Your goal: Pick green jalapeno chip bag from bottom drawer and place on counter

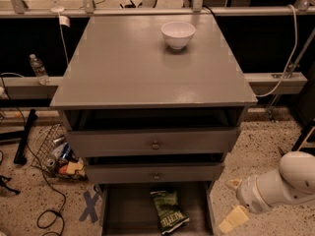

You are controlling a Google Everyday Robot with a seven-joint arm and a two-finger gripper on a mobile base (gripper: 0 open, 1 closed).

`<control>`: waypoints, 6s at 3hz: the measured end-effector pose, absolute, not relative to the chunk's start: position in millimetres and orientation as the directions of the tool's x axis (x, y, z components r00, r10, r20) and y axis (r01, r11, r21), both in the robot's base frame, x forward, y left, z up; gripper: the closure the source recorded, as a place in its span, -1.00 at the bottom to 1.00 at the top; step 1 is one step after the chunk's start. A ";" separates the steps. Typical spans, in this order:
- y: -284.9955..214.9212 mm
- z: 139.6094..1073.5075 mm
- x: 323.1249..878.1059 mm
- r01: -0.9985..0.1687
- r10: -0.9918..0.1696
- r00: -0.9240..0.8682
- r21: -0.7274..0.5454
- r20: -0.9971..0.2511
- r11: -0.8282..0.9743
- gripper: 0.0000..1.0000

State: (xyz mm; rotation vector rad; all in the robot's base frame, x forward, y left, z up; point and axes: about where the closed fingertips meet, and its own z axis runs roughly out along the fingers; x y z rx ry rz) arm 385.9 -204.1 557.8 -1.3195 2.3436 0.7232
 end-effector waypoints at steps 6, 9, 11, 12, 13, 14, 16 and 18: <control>-203.7 320.2 401.4 -0.735 -0.458 -0.677 0.491 -0.576 0.468 -1.00; -154.8 245.9 445.2 -0.715 -0.448 -0.687 0.424 -0.571 0.556 -1.00; -136.2 210.5 482.1 -0.684 -0.416 -0.698 0.373 -0.583 0.627 -1.00; -132.7 185.0 491.6 -0.652 -0.415 -0.721 0.340 -0.555 0.678 -1.00; -133.7 159.7 495.8 -0.623 -0.425 -0.743 0.300 -0.517 0.723 -1.00; -126.7 140.1 495.9 -0.612 -0.442 -0.755 0.278 -0.484 0.740 -1.00; -89.1 128.5 481.4 -0.659 -0.502 -0.729 0.279 -0.465 0.698 -0.68; -80.4 166.5 489.6 -0.691 -0.499 -0.686 0.259 -0.530 0.675 0.40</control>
Offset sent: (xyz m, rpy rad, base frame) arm -0.0210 -0.0230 -0.2049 0.2764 0.1563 -0.1250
